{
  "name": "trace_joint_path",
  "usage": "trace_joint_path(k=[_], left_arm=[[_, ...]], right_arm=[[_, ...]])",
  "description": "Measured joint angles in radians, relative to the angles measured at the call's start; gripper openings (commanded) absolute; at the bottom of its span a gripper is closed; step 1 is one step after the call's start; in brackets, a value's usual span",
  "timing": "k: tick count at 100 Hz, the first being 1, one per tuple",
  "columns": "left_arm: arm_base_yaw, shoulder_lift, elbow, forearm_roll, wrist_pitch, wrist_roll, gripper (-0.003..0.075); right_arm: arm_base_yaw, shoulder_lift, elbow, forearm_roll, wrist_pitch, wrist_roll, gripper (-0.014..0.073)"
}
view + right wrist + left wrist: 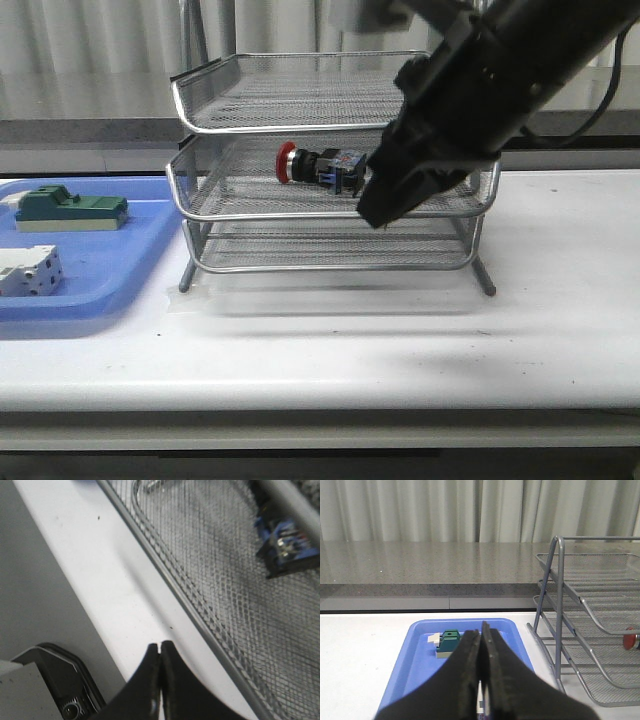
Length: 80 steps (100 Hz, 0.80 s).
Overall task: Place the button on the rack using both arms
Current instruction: 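Push the middle tray back into the rack with the right gripper, then withdraw the right gripper up and away from the rack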
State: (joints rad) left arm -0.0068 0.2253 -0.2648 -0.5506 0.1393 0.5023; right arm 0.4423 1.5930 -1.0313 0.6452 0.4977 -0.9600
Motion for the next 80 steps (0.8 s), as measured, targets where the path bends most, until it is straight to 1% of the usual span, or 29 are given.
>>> trace_joint_path(k=[16, 30, 44, 56, 66, 80], left_arm=[[0.000, 0.000, 0.000, 0.000, 0.000, 0.000, -0.0020], [0.000, 0.000, 0.000, 0.000, 0.000, 0.000, -0.0020], [0.000, 0.000, 0.000, 0.000, 0.000, 0.000, -0.0020], [0.000, 0.000, 0.000, 0.000, 0.000, 0.000, -0.0020], [0.000, 0.000, 0.000, 0.000, 0.000, 0.000, -0.0020], [0.000, 0.000, 0.000, 0.000, 0.000, 0.000, -0.0020]], right_arm=[[-0.027, -0.119, 0.000, -0.031, 0.002, 0.121, -0.0061], [-0.097, -0.224, 0.000, -0.103, 0.013, 0.251, -0.0060], [-0.176, -0.325, 0.000, -0.227, 0.064, 0.390, -0.0060], [-0.228, -0.408, 0.000, -0.361, 0.125, 0.513, -0.0060], [-0.249, -0.484, 0.002, -0.451, 0.175, 0.600, -0.0060], [-0.251, -0.602, 0.061, -0.542, 0.185, 0.704, -0.0060]])
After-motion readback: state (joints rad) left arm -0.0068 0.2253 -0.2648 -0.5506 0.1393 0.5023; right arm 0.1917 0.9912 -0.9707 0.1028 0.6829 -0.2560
